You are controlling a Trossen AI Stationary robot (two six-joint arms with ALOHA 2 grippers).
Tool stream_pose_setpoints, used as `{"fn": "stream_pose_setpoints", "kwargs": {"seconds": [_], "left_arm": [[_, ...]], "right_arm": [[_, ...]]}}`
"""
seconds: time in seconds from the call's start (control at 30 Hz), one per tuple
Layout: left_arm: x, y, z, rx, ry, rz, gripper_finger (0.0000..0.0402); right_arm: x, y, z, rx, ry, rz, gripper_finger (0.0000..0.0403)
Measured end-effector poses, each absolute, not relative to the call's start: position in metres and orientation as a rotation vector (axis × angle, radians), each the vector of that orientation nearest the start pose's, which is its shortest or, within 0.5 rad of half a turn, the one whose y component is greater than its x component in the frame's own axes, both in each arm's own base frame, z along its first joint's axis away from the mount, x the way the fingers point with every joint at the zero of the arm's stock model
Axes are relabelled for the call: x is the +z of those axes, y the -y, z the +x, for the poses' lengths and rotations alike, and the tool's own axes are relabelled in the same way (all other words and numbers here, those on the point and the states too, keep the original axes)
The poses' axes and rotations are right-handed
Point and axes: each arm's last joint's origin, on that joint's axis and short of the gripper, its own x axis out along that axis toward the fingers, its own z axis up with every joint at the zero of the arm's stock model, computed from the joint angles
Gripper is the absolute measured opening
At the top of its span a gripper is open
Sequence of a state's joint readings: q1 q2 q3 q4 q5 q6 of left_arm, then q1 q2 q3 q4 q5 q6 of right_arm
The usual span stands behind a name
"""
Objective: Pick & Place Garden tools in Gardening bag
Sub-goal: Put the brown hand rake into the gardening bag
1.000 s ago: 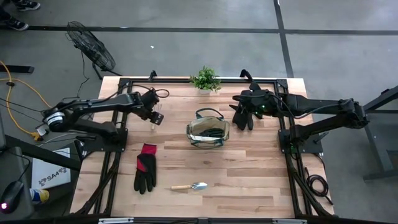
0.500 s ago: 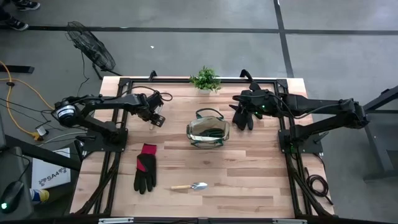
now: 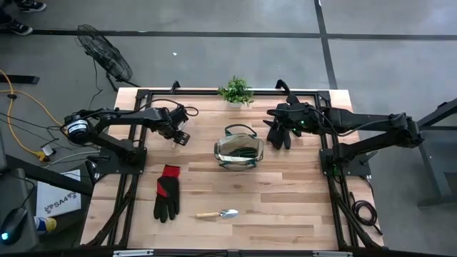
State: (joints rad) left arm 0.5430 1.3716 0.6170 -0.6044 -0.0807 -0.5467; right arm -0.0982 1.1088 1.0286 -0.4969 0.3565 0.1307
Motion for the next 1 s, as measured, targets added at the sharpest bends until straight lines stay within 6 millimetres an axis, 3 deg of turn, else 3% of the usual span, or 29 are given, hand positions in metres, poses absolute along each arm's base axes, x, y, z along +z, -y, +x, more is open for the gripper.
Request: {"fn": "stream_pose_setpoints", "kwargs": {"seconds": [0.57, 0.73, 1.0], "left_arm": [[0.143, -0.109, 0.177, 0.889, -1.179, -0.770, 0.0198], [0.143, -0.109, 0.177, 0.889, -1.179, -0.771, 0.0198], [0.143, -0.109, 0.177, 0.892, -1.178, -0.768, 0.0198]], "right_arm": [[0.331, 0.033, 0.230, -0.479, -0.512, 0.078, 0.0153], [0.321, 0.029, 0.225, -0.348, -0.627, 0.165, 0.0153], [0.310, 0.025, 0.211, -0.253, -0.467, 0.204, 0.0153]]}}
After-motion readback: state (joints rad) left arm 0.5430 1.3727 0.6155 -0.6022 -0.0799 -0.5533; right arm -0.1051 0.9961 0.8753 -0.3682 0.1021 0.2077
